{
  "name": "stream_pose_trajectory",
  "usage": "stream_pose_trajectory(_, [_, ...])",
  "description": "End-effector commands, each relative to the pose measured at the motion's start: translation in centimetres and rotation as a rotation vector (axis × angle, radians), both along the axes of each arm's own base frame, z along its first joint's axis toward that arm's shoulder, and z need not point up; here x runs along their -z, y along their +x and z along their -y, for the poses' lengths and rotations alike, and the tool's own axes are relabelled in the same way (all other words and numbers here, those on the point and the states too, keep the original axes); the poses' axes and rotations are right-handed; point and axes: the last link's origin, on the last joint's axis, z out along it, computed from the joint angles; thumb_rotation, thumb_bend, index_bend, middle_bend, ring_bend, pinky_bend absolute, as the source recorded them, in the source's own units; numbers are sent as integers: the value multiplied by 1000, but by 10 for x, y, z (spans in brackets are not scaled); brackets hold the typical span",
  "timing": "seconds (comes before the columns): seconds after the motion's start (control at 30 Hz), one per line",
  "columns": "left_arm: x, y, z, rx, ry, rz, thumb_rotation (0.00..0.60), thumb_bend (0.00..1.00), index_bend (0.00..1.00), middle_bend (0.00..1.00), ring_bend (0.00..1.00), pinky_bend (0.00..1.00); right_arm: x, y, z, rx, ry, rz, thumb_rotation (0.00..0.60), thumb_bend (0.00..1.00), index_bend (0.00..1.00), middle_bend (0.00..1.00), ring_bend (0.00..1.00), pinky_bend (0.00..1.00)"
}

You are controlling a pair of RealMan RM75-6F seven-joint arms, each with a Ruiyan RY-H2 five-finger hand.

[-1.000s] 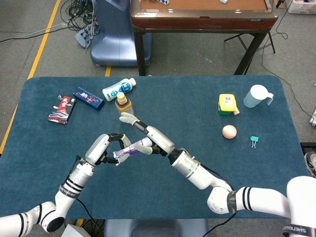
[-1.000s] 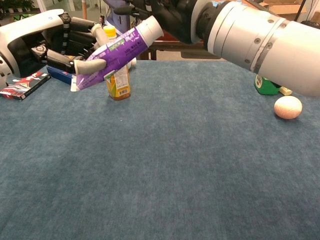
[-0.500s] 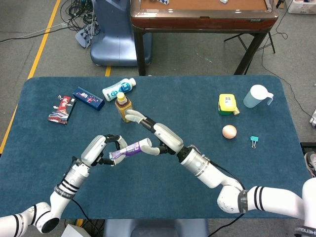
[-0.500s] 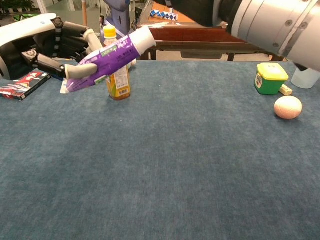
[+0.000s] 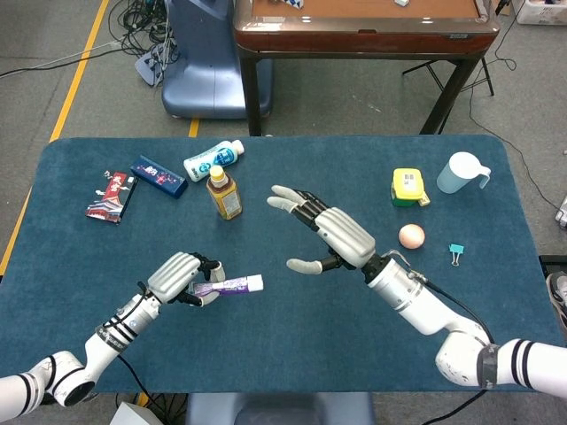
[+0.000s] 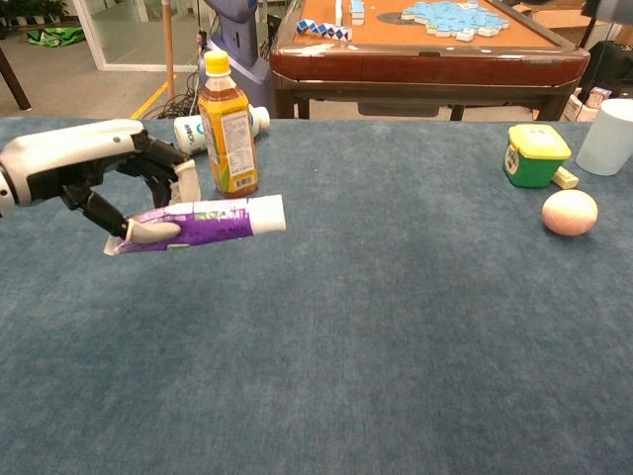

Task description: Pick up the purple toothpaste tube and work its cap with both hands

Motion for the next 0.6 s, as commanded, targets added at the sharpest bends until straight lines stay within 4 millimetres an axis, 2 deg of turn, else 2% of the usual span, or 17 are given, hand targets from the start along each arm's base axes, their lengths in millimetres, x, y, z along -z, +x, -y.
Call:
stream_pose_trajectory(0.03, [11, -6, -2, 46, -7, -93, 600, 552, 609, 697, 462, 389, -4, -12, -3, 21, -16, -33, 89, 0, 0, 0, 0, 0])
stream_pose_trajectory(0.17, [21, -11, -5, 79, 16, -160, 600, 552, 580, 662, 443, 384, -8, -25, -4, 44, -29, -60, 90, 0, 0, 0, 0, 0])
stream_pose_trajectory(0.37, [30, -20, -6, 63, 27, -228, 600, 552, 459, 499, 336, 354, -14, -43, -5, 74, -52, -105, 90, 0, 0, 0, 0, 0])
stream_pose_trajectory(0.6, [21, -35, -8, 0, 53, -264, 600, 552, 264, 381, 236, 306, -31, -60, -10, 87, -124, -172, 90, 0, 0, 0, 0, 0])
